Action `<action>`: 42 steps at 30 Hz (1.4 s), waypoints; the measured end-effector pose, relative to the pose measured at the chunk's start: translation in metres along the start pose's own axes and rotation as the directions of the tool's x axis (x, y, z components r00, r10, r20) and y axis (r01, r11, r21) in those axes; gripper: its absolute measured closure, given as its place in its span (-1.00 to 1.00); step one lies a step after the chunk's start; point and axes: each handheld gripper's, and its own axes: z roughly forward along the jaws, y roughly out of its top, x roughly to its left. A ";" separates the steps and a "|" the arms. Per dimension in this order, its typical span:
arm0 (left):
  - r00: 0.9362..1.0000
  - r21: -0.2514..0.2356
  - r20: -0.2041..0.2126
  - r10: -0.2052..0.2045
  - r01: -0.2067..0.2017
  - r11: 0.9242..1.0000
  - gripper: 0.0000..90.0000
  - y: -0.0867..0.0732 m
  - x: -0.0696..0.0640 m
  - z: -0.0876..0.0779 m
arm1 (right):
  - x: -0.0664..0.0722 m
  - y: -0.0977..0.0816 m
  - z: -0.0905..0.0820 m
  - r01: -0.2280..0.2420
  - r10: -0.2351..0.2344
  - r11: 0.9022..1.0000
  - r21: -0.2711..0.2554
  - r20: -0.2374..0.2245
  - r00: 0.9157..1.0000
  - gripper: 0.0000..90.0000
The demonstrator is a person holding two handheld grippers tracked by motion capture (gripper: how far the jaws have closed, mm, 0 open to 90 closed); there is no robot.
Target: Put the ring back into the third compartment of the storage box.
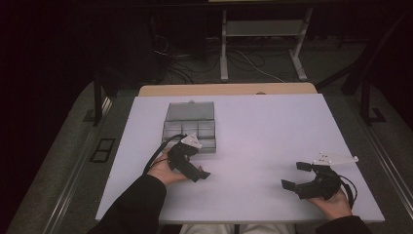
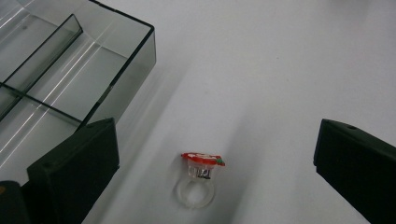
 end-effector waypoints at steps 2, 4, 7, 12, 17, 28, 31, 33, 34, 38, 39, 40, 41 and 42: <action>1.000 0.015 0.011 0.003 -0.004 1.000 -1.00 0.001 -0.001 0.003 | 0.000 0.000 0.000 0.001 -0.001 1.000 -0.001 0.000 1.000 -0.99; 1.000 0.026 0.017 0.013 -0.014 1.000 -0.97 0.002 0.000 0.004 | 0.000 0.000 0.000 0.000 0.000 1.000 -0.001 -0.001 1.000 -0.99; 1.000 0.041 0.022 0.021 -0.022 0.999 -0.90 0.001 0.001 0.005 | 0.000 0.000 0.000 -0.001 0.001 1.000 -0.001 -0.003 1.000 -0.99; 0.999 0.059 0.017 0.031 -0.032 0.998 -0.77 -0.002 0.005 0.007 | 0.000 0.000 0.000 0.001 -0.001 1.000 -0.001 -0.004 1.000 -0.99; 0.999 0.064 0.020 0.037 -0.039 0.997 -0.62 -0.005 0.008 0.007 | 0.000 0.000 0.000 0.002 -0.002 1.000 0.000 -0.005 1.000 -0.99; 0.996 0.097 0.038 0.080 -0.084 0.992 -0.27 -0.008 0.009 0.011 | 0.000 0.000 0.000 0.002 -0.002 1.000 0.006 -0.008 1.000 -0.99; 0.994 0.109 0.033 0.106 -0.109 0.988 -0.18 -0.009 0.009 0.011 | 0.000 0.000 0.000 0.002 -0.002 1.000 0.007 -0.008 1.000 -0.99; 0.993 0.109 0.031 0.114 -0.117 0.987 -0.11 -0.010 0.008 0.011 | -0.001 0.000 0.000 0.001 -0.001 1.000 0.006 -0.008 1.000 -0.99; 0.993 0.109 0.031 0.114 -0.117 0.987 -0.08 -0.010 0.008 0.011 | -0.001 0.000 0.000 0.001 -0.001 1.000 0.006 -0.008 1.000 -0.99; 0.990 0.105 0.027 0.136 -0.138 0.985 0.12 -0.010 0.008 0.010 | 0.000 0.000 0.000 0.001 -0.001 1.000 0.011 -0.009 1.000 -0.99; 0.990 0.105 0.027 0.136 -0.138 0.985 0.17 -0.010 0.008 0.010 | 0.000 0.000 0.000 0.001 -0.001 1.000 0.011 -0.009 1.000 -0.99; 0.988 0.107 0.022 0.151 -0.152 0.983 0.23 -0.010 0.008 0.010 | 0.000 0.000 0.000 0.001 -0.001 1.000 0.011 -0.010 1.000 -0.99; 0.988 0.107 0.019 0.153 -0.154 0.982 0.28 -0.010 0.008 0.010 | 0.000 0.000 0.000 0.001 -0.001 1.000 0.011 -0.010 1.000 -0.99; 0.988 0.107 0.019 0.153 -0.154 0.982 0.35 -0.010 0.008 0.010 | -0.001 0.000 0.000 0.001 -0.001 1.000 0.012 -0.010 1.000 -0.99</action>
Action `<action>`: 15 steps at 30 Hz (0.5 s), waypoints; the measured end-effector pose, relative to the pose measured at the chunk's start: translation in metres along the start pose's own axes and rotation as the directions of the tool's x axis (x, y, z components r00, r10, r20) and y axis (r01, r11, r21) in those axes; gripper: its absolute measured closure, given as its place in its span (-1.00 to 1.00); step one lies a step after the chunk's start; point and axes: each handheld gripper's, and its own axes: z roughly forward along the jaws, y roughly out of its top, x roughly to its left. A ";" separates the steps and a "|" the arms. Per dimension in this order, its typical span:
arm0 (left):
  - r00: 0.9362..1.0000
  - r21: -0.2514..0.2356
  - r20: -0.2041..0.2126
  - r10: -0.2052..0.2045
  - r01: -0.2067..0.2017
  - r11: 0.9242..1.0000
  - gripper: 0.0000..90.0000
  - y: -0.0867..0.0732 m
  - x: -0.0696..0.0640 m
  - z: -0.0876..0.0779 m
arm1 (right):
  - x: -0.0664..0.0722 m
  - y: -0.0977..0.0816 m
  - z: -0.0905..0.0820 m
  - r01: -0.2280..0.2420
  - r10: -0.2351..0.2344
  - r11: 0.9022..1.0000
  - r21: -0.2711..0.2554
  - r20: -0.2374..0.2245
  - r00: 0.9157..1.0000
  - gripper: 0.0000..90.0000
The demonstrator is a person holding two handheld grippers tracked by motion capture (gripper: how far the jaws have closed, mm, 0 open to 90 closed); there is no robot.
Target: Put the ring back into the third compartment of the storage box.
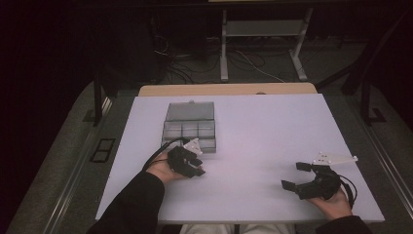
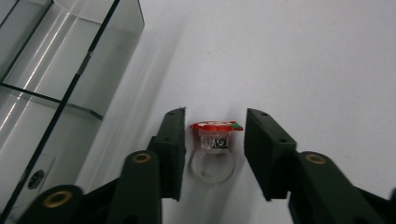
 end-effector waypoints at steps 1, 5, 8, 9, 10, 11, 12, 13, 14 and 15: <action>1.000 -0.004 -0.004 -0.006 0.006 1.000 0.39 0.000 0.000 0.000 | 0.000 0.000 0.000 0.001 -0.001 1.000 -0.002 0.000 1.000 -0.99; 1.000 -0.006 -0.004 -0.008 0.008 1.000 0.49 -0.001 0.002 -0.001 | 0.000 0.000 0.000 0.000 0.000 1.000 -0.001 0.001 1.000 -0.99; 1.000 -0.006 0.003 -0.011 0.011 1.000 0.52 -0.002 0.003 -0.001 | 0.000 0.000 0.000 0.000 0.000 1.000 0.003 -0.001 1.000 -0.99; 1.000 -0.007 0.004 -0.014 0.014 1.000 0.52 -0.002 0.003 -0.001 | 0.000 0.000 0.000 0.001 -0.001 1.000 0.004 0.000 1.000 -0.99; 1.000 -0.007 0.005 -0.015 0.015 1.000 0.53 -0.002 0.003 -0.001 | 0.000 0.000 0.000 0.000 0.000 1.000 0.004 0.000 1.000 -0.99; 1.000 -0.007 0.006 -0.017 0.017 1.000 0.53 -0.002 0.003 -0.001 | 0.000 0.000 0.000 0.000 0.000 1.000 0.004 0.000 1.000 -0.99; 1.000 -0.007 0.006 -0.017 0.017 1.000 0.53 -0.002 0.003 -0.001 | 0.000 0.000 0.000 0.000 0.000 1.000 0.004 0.000 1.000 -0.99; 1.000 -0.007 0.006 -0.016 0.016 1.000 0.53 -0.002 0.003 -0.001 | 0.000 0.000 0.000 0.000 0.000 1.000 0.004 0.000 1.000 -0.99; 1.000 -0.007 0.006 -0.017 0.017 1.000 0.53 -0.002 0.003 -0.001 | 0.000 0.000 0.000 0.000 0.000 1.000 0.003 0.000 1.000 -0.99; 1.000 -0.008 0.007 -0.016 0.016 1.000 0.54 -0.002 0.004 -0.001 | 0.000 0.000 0.000 0.000 0.000 1.000 0.002 0.001 1.000 -0.99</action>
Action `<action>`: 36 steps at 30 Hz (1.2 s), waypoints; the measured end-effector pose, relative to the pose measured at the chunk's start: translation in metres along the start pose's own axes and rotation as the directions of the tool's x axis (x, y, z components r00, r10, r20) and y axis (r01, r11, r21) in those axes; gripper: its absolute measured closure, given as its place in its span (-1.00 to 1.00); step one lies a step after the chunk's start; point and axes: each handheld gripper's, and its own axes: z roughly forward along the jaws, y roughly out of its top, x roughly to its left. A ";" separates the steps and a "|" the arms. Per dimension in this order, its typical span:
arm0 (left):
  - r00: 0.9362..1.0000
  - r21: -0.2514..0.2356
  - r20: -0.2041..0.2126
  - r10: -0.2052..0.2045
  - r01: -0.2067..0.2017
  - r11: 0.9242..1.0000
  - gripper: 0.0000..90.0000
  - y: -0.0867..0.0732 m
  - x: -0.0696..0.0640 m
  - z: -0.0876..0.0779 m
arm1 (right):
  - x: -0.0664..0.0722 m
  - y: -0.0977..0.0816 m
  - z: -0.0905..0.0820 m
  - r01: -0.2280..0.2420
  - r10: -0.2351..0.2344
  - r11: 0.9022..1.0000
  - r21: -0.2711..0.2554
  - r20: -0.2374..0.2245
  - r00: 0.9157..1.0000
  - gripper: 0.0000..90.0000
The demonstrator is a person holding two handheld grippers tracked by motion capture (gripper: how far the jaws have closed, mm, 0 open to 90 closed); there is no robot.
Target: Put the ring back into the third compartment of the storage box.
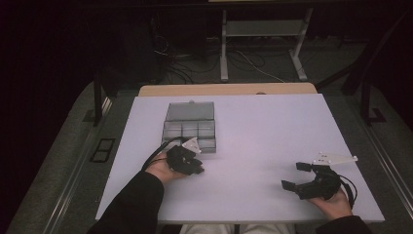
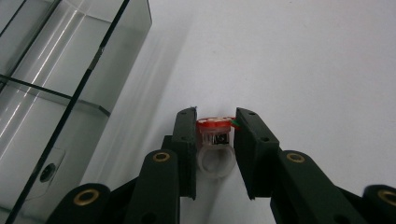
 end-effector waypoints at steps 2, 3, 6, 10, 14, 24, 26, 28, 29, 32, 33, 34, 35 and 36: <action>1.000 -0.002 0.003 -0.004 0.004 1.000 0.54 0.000 0.000 0.000 | 0.000 0.000 0.000 -0.001 0.001 1.000 0.000 0.000 1.000 -0.99; 1.000 -0.002 0.005 -0.004 0.004 1.000 0.54 0.000 0.001 0.000 | 0.000 0.000 0.000 -0.001 0.001 1.000 0.000 0.000 1.000 -0.99; 1.000 -0.005 0.010 -0.010 0.010 1.000 0.54 0.000 0.001 0.000 | 0.000 0.000 0.000 -0.001 0.001 1.000 0.000 0.001 1.000 -0.99; 1.000 -0.005 0.013 0.002 -0.002 1.000 0.54 0.002 0.001 -0.003 | 0.000 0.000 0.000 -0.001 0.001 1.000 0.000 0.002 1.000 -0.99; 1.000 -0.010 0.012 -0.001 0.002 1.000 0.54 0.004 0.001 -0.005 | 0.000 0.000 0.000 0.000 0.000 1.000 0.000 0.002 1.000 -0.99; 1.000 -0.011 0.001 0.015 -0.015 1.000 0.54 0.011 0.005 -0.019 | 0.000 0.000 0.000 0.001 -0.001 1.000 0.000 0.001 1.000 -0.99; 1.000 -0.010 -0.001 0.014 -0.014 1.000 0.54 0.012 0.006 -0.020 | 0.000 0.000 0.000 0.001 -0.001 1.000 0.001 0.001 1.000 -0.99; 1.000 -0.013 -0.003 0.026 -0.027 1.000 0.54 0.015 0.007 -0.023 | 0.000 0.000 0.000 0.001 -0.001 1.000 0.002 0.001 1.000 -0.99; 1.000 -0.009 -0.004 0.022 -0.022 1.000 0.54 0.016 0.007 -0.024 | 0.000 0.000 0.000 0.000 0.000 1.000 0.003 0.001 1.000 -0.99; 0.999 -0.008 -0.007 0.033 -0.033 0.999 0.54 0.020 0.008 -0.028 | 0.000 0.000 0.001 -0.001 0.001 1.000 0.002 0.000 1.000 -0.99; 0.999 -0.014 -0.008 0.034 -0.034 0.999 0.54 0.022 0.009 -0.031 | 0.000 0.000 0.000 0.000 0.000 1.000 0.003 0.000 1.000 -0.99; 0.999 -0.014 -0.008 0.034 -0.034 0.999 0.54 0.022 0.009 -0.031 | -0.001 0.000 0.001 0.001 -0.001 1.000 0.001 0.000 1.000 -0.99; 0.999 -0.020 -0.008 0.038 -0.039 0.999 0.54 0.024 0.010 -0.033 | 0.000 0.000 0.001 0.000 0.000 1.000 0.001 0.000 1.000 -0.99; 0.999 -0.019 -0.008 0.039 -0.039 0.999 0.54 0.025 0.010 -0.035 | -0.001 0.000 0.001 0.001 -0.001 1.000 0.001 0.000 1.000 -0.99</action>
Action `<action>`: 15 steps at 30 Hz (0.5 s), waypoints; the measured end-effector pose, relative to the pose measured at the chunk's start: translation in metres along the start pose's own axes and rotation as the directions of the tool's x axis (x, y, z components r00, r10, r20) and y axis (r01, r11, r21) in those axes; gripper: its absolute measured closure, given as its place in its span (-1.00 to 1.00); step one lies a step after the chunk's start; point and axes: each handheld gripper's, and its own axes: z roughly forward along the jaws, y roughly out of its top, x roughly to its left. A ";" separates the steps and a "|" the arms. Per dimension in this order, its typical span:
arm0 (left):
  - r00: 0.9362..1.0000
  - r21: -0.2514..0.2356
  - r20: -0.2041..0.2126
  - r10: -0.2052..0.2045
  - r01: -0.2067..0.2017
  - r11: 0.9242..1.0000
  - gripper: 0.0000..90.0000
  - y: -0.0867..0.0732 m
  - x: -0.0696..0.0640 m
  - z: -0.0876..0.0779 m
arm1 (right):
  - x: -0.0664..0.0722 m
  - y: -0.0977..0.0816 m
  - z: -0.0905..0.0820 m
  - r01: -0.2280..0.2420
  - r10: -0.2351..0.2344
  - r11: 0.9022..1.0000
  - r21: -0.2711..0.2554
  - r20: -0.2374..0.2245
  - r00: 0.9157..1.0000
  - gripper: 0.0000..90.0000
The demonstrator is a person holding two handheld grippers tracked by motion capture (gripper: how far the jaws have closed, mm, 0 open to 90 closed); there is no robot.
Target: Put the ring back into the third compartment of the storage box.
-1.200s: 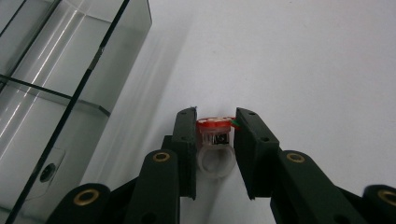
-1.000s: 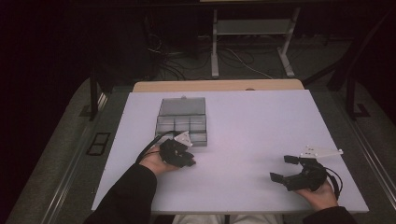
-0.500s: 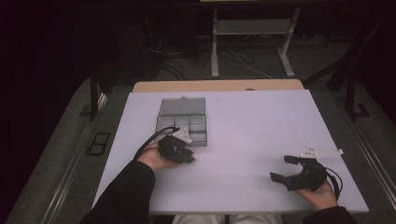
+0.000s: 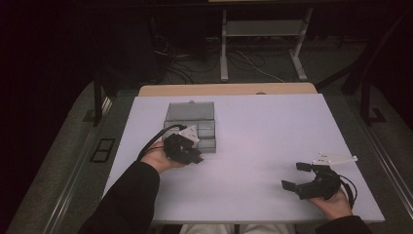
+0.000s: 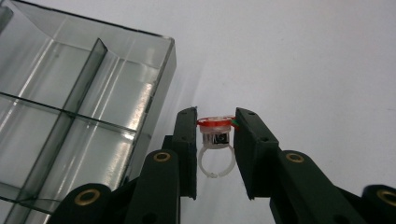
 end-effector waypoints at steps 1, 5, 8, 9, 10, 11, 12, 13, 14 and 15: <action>1.000 0.001 0.002 0.002 -0.002 1.000 0.54 0.001 0.001 -0.001 | 0.000 0.000 0.000 0.000 0.000 1.000 0.000 0.000 1.000 -0.99; 1.000 0.002 0.001 0.010 -0.010 1.000 0.54 0.006 0.002 -0.005 | 0.000 0.000 0.000 0.000 0.000 1.000 0.001 -0.001 1.000 -0.99; 1.000 0.000 -0.005 0.024 -0.024 1.000 0.54 0.010 0.004 -0.008 | 0.000 0.000 0.000 -0.001 0.001 1.000 0.002 0.000 1.000 -0.99; 1.000 0.000 -0.007 0.021 -0.021 1.000 0.54 0.012 0.004 -0.009 | 0.000 0.000 0.000 -0.001 0.001 1.000 0.003 0.000 1.000 -0.99; 1.000 -0.004 -0.010 0.022 -0.023 1.000 0.54 0.013 0.006 -0.011 | 0.000 0.000 0.000 0.000 0.000 1.000 0.002 -0.001 1.000 -0.99; 1.000 -0.004 -0.011 0.020 -0.020 1.000 0.54 0.014 0.006 -0.011 | 0.000 0.000 0.000 0.000 0.000 1.000 0.002 0.000 1.000 -0.99; 1.000 -0.004 -0.011 0.020 -0.020 1.000 0.54 0.014 0.006 -0.011 | 0.000 0.000 0.000 -0.001 0.001 1.000 0.002 -0.001 1.000 -0.99; 0.999 -0.002 -0.013 0.034 -0.034 0.999 0.54 0.015 0.008 -0.012 | 0.000 0.000 0.000 -0.001 0.001 1.000 0.002 -0.001 1.000 -0.99; 1.000 -0.004 -0.014 0.020 -0.020 1.000 0.54 0.015 0.008 -0.012 | 0.000 0.000 0.000 -0.001 0.001 1.000 0.002 0.000 1.000 -0.99; 1.000 -0.003 -0.017 0.018 -0.018 1.000 0.54 0.015 0.008 -0.013 | 0.000 0.000 0.000 0.000 0.000 1.000 0.003 0.000 1.000 -0.99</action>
